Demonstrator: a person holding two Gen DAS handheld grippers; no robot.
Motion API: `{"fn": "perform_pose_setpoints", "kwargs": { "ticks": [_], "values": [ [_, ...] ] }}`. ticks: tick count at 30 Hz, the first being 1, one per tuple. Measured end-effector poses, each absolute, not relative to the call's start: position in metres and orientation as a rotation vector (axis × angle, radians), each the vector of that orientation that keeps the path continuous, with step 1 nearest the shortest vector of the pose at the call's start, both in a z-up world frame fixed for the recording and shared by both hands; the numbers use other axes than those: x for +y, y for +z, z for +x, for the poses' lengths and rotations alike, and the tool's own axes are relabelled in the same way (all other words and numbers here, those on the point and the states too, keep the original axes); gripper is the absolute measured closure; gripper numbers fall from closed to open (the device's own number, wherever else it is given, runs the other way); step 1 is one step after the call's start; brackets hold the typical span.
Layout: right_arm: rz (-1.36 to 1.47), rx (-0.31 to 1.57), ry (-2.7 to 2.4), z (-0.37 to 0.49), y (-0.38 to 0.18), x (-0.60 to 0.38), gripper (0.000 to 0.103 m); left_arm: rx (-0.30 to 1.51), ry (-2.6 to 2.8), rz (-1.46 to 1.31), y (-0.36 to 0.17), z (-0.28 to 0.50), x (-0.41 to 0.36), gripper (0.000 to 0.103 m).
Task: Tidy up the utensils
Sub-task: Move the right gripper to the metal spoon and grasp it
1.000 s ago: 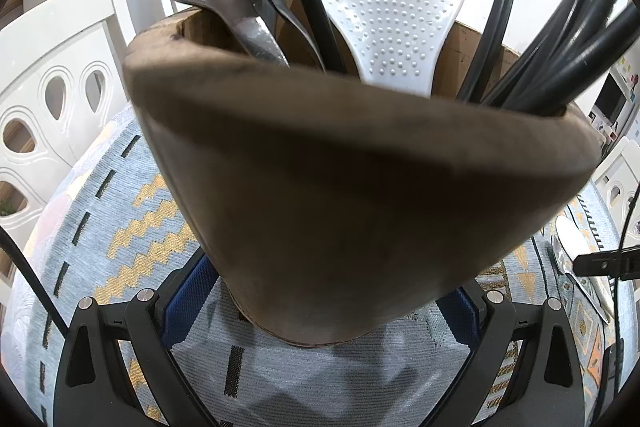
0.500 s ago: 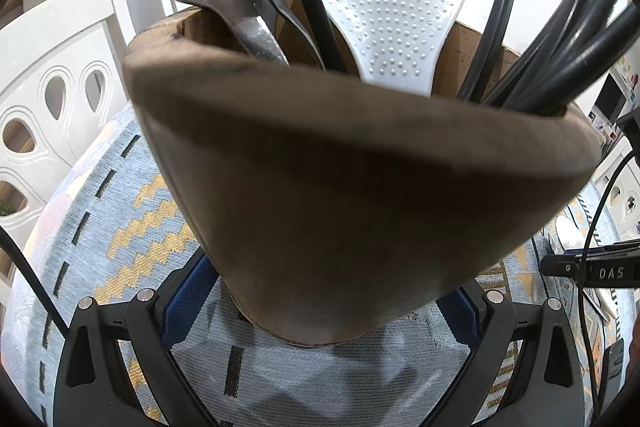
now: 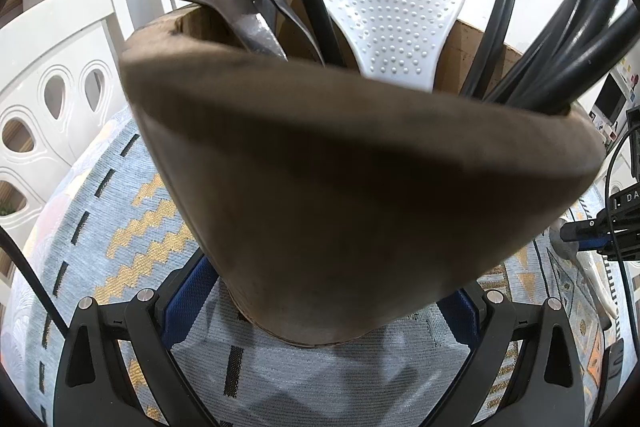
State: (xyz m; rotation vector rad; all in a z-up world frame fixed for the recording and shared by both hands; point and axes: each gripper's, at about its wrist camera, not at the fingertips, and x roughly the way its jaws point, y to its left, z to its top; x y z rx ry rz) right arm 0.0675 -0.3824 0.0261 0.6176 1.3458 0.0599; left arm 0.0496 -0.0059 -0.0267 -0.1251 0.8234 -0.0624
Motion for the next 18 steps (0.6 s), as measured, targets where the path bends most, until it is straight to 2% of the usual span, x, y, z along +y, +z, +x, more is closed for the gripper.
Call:
{"fn": "perform_pose_setpoints", "kwargs": {
  "ticks": [6, 16, 18],
  "values": [
    [0.601, 1.383, 0.077, 0.067, 0.02, -0.383, 0.088, 0.825, -0.062, -0.124, -0.029, 0.05, -0.004, 0.003],
    [0.188, 1.365, 0.043, 0.07, 0.02, -0.337, 0.089, 0.825, -0.062, -0.124, -0.029, 0.051, -0.004, 0.003],
    [0.162, 1.351, 0.023, 0.069, 0.022, -0.335, 0.092, 0.825, -0.062, -0.125, -0.029, 0.051, -0.004, 0.003]
  ]
}}
